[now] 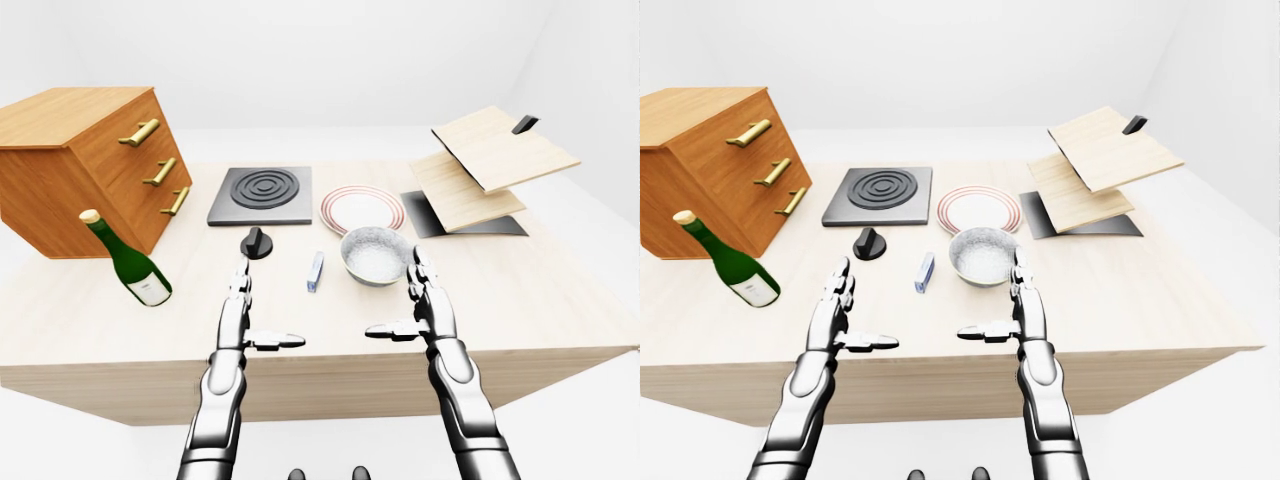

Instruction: Pick up the cream cheese and put it in the bowl.

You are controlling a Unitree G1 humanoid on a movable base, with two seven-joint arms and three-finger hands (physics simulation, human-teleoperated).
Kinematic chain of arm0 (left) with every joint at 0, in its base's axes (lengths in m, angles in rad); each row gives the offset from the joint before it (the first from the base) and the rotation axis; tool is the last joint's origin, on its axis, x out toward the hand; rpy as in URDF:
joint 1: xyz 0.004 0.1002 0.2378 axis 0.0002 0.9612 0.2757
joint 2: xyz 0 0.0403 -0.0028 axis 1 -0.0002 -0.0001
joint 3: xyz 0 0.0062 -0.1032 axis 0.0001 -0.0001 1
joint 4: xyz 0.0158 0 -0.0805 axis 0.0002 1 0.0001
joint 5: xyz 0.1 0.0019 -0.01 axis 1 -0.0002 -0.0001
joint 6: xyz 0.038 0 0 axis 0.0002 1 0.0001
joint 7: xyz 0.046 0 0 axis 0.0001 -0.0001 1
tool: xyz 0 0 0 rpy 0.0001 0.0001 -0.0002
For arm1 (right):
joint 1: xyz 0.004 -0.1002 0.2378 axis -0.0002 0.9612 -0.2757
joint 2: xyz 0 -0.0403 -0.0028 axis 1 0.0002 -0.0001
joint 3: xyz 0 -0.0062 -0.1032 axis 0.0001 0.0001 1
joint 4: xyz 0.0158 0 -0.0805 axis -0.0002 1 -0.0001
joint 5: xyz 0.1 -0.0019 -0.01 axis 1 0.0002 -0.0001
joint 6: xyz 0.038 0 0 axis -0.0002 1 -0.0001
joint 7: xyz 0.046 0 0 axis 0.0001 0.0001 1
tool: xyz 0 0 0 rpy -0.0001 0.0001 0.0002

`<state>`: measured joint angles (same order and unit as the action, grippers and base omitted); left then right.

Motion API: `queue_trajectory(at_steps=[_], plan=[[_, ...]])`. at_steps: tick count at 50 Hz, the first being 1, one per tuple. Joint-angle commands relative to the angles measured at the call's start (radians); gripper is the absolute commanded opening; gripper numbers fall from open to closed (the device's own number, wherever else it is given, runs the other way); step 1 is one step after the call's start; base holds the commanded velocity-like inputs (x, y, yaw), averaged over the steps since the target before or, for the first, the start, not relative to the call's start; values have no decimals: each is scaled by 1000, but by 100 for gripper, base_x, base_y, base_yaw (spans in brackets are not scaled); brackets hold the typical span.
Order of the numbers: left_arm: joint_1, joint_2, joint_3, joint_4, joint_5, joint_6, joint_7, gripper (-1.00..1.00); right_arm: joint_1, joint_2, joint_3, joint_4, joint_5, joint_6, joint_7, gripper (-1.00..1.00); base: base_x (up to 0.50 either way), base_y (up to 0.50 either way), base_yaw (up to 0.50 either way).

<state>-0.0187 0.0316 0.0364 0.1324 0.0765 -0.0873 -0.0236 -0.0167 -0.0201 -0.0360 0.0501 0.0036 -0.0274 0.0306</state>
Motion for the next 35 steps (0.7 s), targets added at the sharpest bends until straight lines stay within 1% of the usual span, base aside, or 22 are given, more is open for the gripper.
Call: queue_trajectory(at_steps=[1,2,4,8,10,12,13,14,16,18,19,20,22,23,24,25,28,29,32,35], plan=[[-4,0,-3,34,15,0,0,100,-7,-2,-2,20,16,-2,20,100,0,-33,0],[-5,-1,-4,38,16,0,2,100,-5,-1,-1,16,21,1,24,100,0,-33,0],[-5,-2,-6,49,17,0,2,100,-4,-1,0,22,11,-9,18,100,0,-33,0],[-6,-1,-6,54,18,0,2,100,-1,0,4,18,12,-6,22,100,0,-33,0],[-4,0,-6,52,18,0,0,100,-7,1,3,37,33,-11,45,100,0,-33,0],[-8,1,-6,69,23,0,1,100,-10,1,2,54,29,-30,42,100,0,-31,0],[-13,1,-6,77,23,0,0,100,-11,2,0,63,33,-44,42,100,0,-18,0],[-26,3,-5,66,25,0,0,100,-29,-1,-4,61,35,-13,34,100,0,0,0],[-39,4,1,20,15,0,-3,100,-43,-8,-8,37,25,21,19,100,0,0,0],[-84,12,9,17,5,0,-10,100,-68,-24,-31,-5,32,85,12,100,0,0,0],[-86,12,9,17,5,0,-10,100,-68,-24,-31,-6,32,87,12,100,0,0,0],[-101,17,9,18,26,0,5,100,-74,-29,-38,-33,40,115,17,100,0,0,0],[-131,22,17,5,13,39,-6,100,-89,-38,-50,-71,43,115,13,100,0,0,0],[-161,28,23,3,16,78,0,100,-119,-52,-64,-107,52,115,12,100,0,0,0],[-203,38,32,-12,0,139,-14,100,-135,-57,-71,-119,56,115,12,100,0,0,0],[-226,44,37,-24,0,175,-10,100,-150,-62,-75,-122,52,115,6,100,0,0,0],[-265,59,44,-60,7,175,-4,100,-179,-71,-81,-136,51,115,3,100,0,0,0],[-269,66,36,-83,33,175,1,100,-190,-74,-86,-150,51,115,-6,100,0,0,0],[-271,63,40,-131,40,175,-1,100,-212,-81,-92,-157,57,115,-12,100,0,0,0],[-256,56,30,-169,56,175,-3,100,-231,-89,-90,-159,50,115,-15,100,0,0,0]])
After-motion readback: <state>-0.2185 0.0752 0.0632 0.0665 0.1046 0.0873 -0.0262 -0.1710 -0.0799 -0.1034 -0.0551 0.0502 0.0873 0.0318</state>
